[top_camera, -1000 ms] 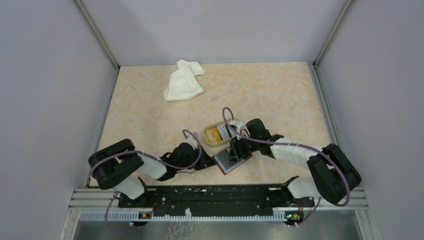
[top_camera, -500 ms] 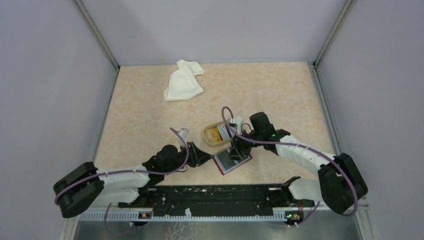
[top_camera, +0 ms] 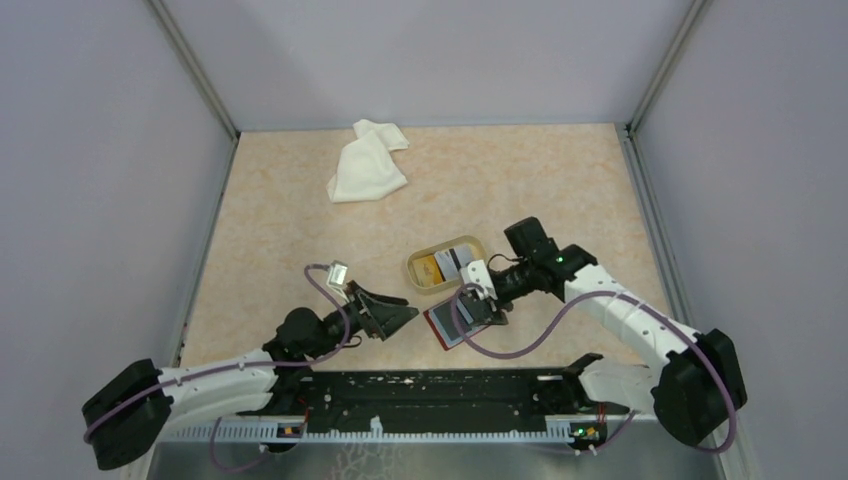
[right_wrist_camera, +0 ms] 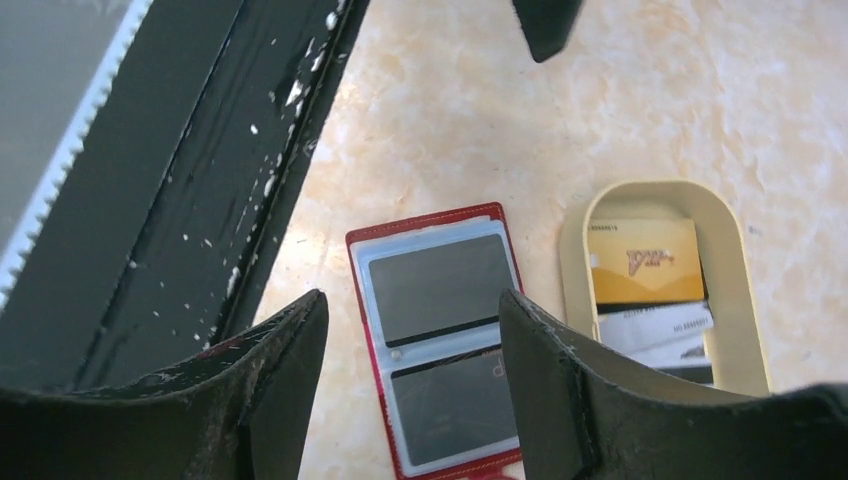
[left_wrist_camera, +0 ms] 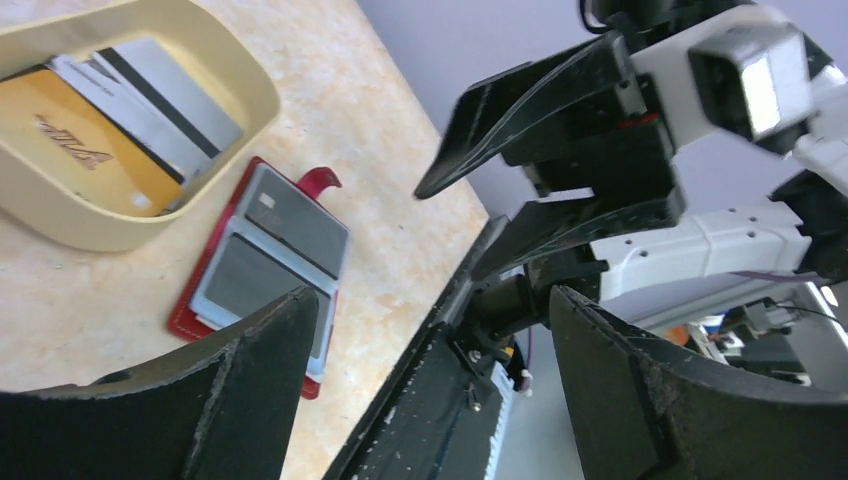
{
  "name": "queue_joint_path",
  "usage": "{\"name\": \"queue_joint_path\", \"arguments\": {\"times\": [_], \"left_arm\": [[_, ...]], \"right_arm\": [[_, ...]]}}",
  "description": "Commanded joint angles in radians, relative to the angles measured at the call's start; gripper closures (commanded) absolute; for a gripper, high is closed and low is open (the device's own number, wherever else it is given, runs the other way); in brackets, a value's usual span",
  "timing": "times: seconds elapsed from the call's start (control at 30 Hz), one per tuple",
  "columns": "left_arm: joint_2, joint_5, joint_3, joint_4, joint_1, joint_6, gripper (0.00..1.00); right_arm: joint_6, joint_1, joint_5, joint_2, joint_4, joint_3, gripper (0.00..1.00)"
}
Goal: Put the credit cards into the card holder
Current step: Insert the credit card into the card holder.
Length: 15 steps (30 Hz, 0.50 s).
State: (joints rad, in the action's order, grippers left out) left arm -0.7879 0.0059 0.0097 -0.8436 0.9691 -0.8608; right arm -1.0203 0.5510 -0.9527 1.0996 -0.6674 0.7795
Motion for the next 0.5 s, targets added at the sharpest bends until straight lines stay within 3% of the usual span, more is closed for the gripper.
{"name": "queue_joint_path", "arguments": {"times": [0.0, 0.17, 0.3, 0.47], "left_arm": [[-0.104, 0.09, -0.101, -0.205, 0.003, -0.093, 0.14], [-0.293, 0.152, -0.029, -0.238, 0.003, -0.126, 0.51], [-0.444, 0.161, 0.036, -0.283, 0.003, -0.151, 0.6], [-0.578, 0.144, 0.076, -0.284, 0.003, -0.179, 0.62]], "right_arm": [[-0.36, 0.04, -0.015, 0.077, -0.057, -0.009, 0.38], [-0.242, 0.041, 0.066, 0.105, 0.095, -0.082, 0.55], [-0.219, 0.045, 0.141, 0.121, 0.172, -0.133, 0.68], [-0.16, 0.092, 0.205, 0.19, 0.222, -0.134, 0.77]]}}
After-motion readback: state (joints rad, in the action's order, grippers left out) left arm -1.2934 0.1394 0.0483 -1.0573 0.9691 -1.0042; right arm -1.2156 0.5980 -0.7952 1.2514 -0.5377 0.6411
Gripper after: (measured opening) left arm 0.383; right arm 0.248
